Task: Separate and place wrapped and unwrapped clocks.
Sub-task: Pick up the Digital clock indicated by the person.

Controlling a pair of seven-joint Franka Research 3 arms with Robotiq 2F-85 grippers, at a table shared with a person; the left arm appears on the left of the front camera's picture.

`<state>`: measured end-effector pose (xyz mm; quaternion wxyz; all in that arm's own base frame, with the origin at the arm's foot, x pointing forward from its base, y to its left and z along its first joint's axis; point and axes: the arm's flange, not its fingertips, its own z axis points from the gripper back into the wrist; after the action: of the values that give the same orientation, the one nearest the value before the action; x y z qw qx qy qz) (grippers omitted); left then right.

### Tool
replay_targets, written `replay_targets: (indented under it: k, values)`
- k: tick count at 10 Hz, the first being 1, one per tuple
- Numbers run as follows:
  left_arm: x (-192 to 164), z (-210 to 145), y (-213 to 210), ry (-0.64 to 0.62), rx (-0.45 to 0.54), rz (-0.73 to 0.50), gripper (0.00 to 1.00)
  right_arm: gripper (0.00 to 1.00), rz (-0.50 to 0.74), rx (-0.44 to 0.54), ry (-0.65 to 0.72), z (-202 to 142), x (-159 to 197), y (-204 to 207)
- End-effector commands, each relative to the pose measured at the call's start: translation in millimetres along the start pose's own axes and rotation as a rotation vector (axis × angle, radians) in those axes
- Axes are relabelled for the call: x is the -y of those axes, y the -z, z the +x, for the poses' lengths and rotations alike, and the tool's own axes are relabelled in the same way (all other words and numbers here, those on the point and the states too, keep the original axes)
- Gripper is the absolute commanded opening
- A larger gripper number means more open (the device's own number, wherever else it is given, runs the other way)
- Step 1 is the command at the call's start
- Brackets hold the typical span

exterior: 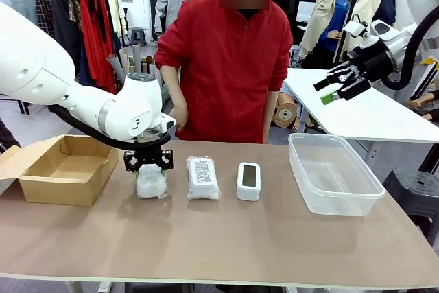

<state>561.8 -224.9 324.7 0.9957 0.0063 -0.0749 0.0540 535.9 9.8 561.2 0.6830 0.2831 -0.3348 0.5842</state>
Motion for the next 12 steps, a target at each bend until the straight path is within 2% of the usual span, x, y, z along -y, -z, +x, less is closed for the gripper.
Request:
replay_targets:
  k: [1, 2, 8, 10, 12]
  values:
    - [-3, 0, 3, 0.010, 0.002, 0.055, 0.21, 1.00, -0.001, -0.003, -0.003, 1, 0, -1]
    - [-3, -2, -2, 0.029, 0.002, 0.064, 0.02, 1.00, -0.001, -0.003, -0.003, 1, 0, -1]
    - [-2, -21, -98, 0.129, 0.059, 0.078, 0.00, 1.00, -0.001, -0.003, -0.003, 1, 0, -1]
    - [-6, -25, -133, 0.197, 0.044, 0.068, 0.00, 1.00, -0.001, -0.003, -0.003, 1, 0, -1]
    - [-11, -24, -167, 0.219, 0.070, 0.042, 0.00, 1.00, -0.001, -0.003, -0.003, 1, 0, -1]
